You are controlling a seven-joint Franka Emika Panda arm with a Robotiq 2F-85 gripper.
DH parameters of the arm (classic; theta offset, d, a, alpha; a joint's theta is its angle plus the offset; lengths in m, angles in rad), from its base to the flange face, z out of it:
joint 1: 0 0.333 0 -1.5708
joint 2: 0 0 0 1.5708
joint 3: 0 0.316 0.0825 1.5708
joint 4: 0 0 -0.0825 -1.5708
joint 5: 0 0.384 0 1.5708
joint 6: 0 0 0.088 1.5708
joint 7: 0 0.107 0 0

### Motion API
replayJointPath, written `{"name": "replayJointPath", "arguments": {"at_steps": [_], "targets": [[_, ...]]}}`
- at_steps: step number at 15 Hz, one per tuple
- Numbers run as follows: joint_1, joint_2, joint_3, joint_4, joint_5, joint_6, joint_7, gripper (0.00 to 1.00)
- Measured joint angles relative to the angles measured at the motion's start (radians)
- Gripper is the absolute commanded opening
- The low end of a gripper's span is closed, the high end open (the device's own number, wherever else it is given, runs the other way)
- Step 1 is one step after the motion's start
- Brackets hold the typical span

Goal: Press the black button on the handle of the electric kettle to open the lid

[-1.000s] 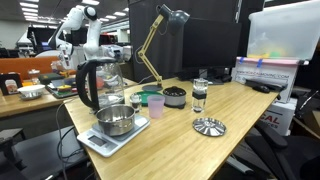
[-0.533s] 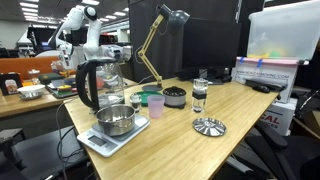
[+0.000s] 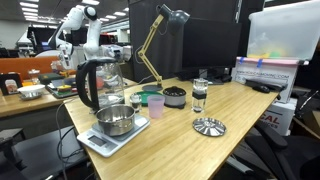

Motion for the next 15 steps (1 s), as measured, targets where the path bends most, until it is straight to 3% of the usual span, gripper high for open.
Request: {"name": "replayJointPath", "arguments": {"at_steps": [7, 15], "targets": [[0.025, -0.106, 0.075, -0.114, 0.001, 0.227, 0.007, 1.00], [0.030, -0.114, 0.070, -0.123, 0.001, 0.230, 0.010, 1.00]]}}
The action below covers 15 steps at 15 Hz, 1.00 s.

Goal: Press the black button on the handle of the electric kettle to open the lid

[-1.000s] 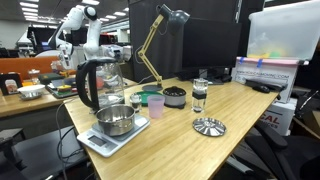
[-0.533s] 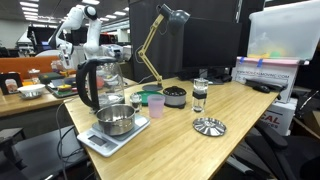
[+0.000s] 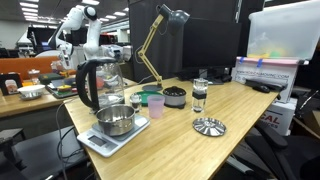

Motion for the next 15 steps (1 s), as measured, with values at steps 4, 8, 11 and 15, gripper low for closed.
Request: {"name": "replayJointPath", "arguments": {"at_steps": [4, 8, 11, 15], "targets": [[0.012, -0.004, 0.003, -0.004, 0.006, 0.000, -0.001, 1.00], [0.059, -0.029, 0.038, -0.047, 0.019, 0.002, 0.000, 1.00], [0.086, -0.052, 0.067, -0.115, 0.034, 0.055, 0.017, 1.00], [0.105, -0.050, 0.086, -0.189, 0.057, 0.192, 0.064, 1.00]]}}
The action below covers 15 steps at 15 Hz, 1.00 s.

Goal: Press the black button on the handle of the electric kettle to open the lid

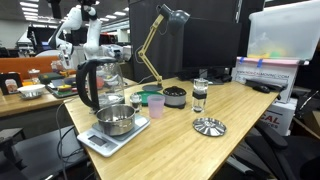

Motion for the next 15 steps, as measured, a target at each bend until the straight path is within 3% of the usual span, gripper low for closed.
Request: {"name": "replayJointPath", "arguments": {"at_steps": [3, 15], "targets": [[0.003, 0.007, 0.010, -0.035, 0.000, 0.065, 0.013, 1.00], [0.003, 0.007, 0.010, -0.039, 0.000, 0.069, 0.014, 1.00]]}}
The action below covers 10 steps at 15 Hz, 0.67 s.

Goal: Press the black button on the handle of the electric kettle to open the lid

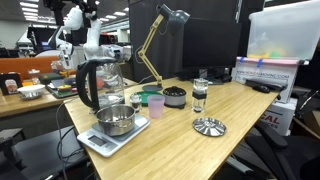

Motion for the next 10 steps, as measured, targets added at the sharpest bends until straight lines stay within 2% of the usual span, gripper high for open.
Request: {"name": "replayJointPath", "arguments": {"at_steps": [10], "targets": [[0.007, 0.100, 0.001, -0.072, 0.001, 0.169, 0.003, 1.00]]}}
